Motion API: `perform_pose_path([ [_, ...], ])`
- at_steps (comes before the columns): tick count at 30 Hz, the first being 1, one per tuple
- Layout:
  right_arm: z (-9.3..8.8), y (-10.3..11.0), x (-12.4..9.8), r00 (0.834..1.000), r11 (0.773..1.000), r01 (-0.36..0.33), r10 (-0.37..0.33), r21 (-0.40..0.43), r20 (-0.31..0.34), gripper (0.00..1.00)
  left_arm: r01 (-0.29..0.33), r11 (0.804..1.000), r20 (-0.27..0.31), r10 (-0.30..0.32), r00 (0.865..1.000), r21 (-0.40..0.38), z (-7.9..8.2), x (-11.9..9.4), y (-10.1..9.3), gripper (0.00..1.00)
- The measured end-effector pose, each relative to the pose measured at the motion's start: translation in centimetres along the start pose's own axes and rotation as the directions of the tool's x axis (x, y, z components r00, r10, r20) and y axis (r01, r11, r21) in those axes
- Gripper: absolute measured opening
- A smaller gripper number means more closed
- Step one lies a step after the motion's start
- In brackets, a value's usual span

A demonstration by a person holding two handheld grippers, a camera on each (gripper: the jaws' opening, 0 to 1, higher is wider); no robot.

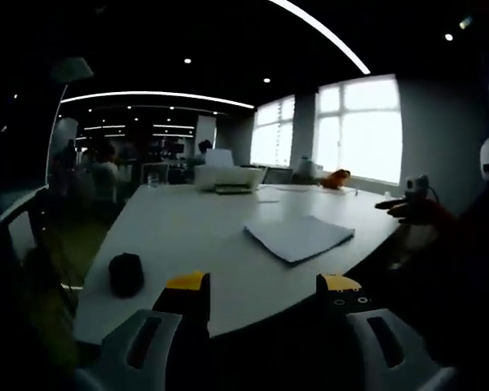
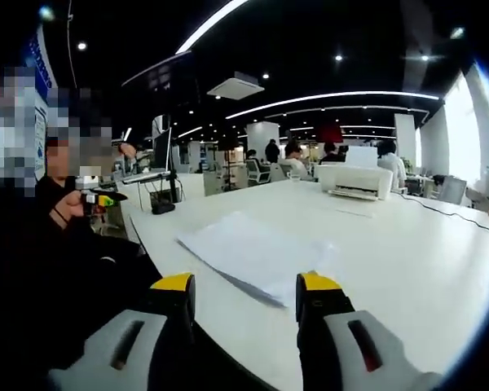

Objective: Organize the stack of printing papers by aligning and flattening the scattered papers on the table

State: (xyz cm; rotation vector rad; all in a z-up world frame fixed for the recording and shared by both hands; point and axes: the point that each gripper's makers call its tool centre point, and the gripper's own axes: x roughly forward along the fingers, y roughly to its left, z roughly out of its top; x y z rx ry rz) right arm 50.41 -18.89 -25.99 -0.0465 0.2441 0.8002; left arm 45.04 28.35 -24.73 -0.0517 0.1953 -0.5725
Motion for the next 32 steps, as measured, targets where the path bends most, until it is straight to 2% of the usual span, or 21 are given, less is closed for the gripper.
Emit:
perform_pose_path([
  [6, 0.3, 0.9, -0.4, 1.0, 1.0, -0.004, 0.004, -0.017, -0.011, 0.43, 0.007, 1.0, -0.014, -0.007, 1.0, 0.027, 0.0, -1.2, -1.0, 0.57],
  [13, 1.3, 2.1, -0.5, 1.0, 0.999, -0.021, 0.021, -0.042, 0.004, 0.43, 0.009, 1.0, -0.017, -0.009, 1.0, 0.021, -0.2, -1.3, -0.8, 0.57],
  [19, 1.9, 2.1, -0.4, 1.0, 0.999, -0.018, 0.019, -0.048, 0.016, 0.43, 0.007, 1.0, -0.013, -0.007, 1.0, 0.019, -0.1, -1.1, -0.8, 0.57],
  [26, 1.6, 2.5, -0.1, 1.0, 0.998, -0.025, 0.025, -0.05, 0.009, 0.42, 0.014, 1.0, -0.024, -0.014, 1.0, 0.012, -0.6, -0.9, -0.9, 0.57],
  [32, 1.7, 2.9, 0.1, 0.999, 0.998, -0.034, 0.034, -0.061, 0.004, 0.42, 0.011, 1.0, -0.019, -0.011, 1.0, 0.016, -0.2, -1.1, -1.0, 0.57],
])
